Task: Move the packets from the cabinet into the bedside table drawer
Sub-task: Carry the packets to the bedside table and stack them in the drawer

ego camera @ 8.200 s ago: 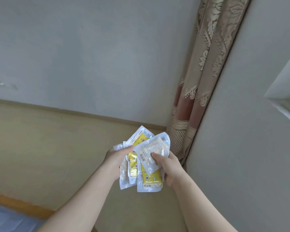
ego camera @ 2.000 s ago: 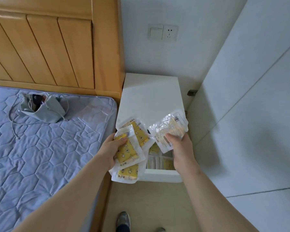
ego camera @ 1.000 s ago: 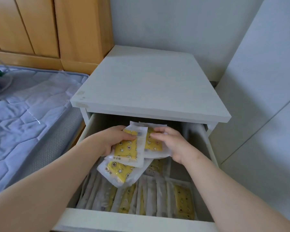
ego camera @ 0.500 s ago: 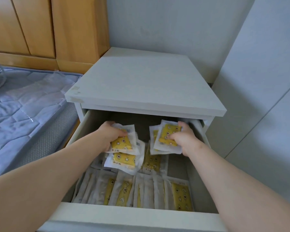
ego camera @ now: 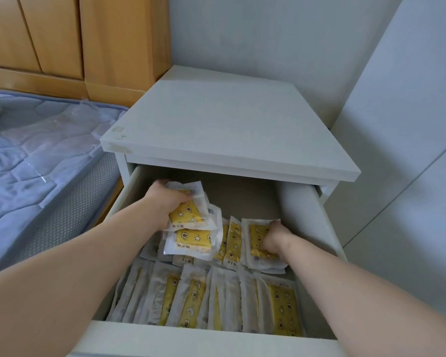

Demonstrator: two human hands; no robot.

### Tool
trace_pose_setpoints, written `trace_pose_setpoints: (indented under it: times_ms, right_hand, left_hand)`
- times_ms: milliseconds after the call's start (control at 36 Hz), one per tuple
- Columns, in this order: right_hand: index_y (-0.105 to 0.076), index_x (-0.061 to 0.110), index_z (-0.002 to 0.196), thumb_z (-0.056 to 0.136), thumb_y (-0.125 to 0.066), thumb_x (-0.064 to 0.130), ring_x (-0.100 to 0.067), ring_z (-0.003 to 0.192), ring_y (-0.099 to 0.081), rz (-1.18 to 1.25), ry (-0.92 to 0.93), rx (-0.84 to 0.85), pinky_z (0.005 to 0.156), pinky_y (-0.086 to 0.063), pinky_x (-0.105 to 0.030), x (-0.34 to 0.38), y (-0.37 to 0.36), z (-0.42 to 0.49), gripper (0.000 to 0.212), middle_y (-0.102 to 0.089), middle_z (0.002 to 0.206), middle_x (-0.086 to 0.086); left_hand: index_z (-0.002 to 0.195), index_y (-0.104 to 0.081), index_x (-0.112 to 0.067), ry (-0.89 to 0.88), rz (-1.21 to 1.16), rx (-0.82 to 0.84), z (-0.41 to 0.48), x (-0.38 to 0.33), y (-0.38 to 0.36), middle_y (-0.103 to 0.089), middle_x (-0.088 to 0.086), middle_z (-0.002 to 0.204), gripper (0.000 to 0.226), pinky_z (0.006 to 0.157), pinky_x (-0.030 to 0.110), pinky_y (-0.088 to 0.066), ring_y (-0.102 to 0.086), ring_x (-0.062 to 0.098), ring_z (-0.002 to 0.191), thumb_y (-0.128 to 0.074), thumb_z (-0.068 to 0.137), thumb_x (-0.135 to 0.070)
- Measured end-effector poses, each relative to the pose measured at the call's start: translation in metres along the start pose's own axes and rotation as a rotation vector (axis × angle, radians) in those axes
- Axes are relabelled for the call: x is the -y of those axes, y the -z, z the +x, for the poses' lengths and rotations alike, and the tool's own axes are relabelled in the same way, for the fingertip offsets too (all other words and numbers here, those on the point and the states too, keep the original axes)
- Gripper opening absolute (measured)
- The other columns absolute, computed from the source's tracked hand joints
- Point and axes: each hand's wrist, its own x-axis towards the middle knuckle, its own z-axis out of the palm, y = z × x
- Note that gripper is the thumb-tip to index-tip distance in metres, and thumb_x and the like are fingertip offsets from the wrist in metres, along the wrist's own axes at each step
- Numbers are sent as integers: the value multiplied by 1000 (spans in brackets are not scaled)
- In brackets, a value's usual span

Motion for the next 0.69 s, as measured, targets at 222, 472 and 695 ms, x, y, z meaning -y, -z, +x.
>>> trace_pose_setpoints:
  times_ms: [222, 472, 695]
  right_hand:
    - [-35, 3, 141, 88, -62, 10, -27, 126, -47, -11, 64, 84, 102, -43, -31, 9, -11, -5, 60, -47, 137, -14]
    - [-53, 6, 128, 94, -52, 16, -26, 114, -55, 4, 178, 50, 92, -45, -31, 24, -5, -18, 36, -55, 127, -13]
    - [-54, 18, 112, 89, -49, 54, -28, 99, -63, 678, 219, 556, 77, -55, -40, 40, 21, -56, 43, -63, 109, -9]
  left_hand:
    - [141, -34, -22, 4, 4, 32, 0, -2, -2, -60, 14, 109, 70, 66, 42, -53, -63, 28, 82, -68, 82, -6]
    - [142, -32, -22, -11, 62, 59, -1, 1, -5, -60, 14, 114, 72, 78, 46, -55, -64, 32, 93, -69, 82, -7]
    - [140, -33, -22, 9, 3, 91, -5, 2, -12, -60, 14, 111, 71, 76, 47, -56, -65, 31, 89, -71, 81, -11]
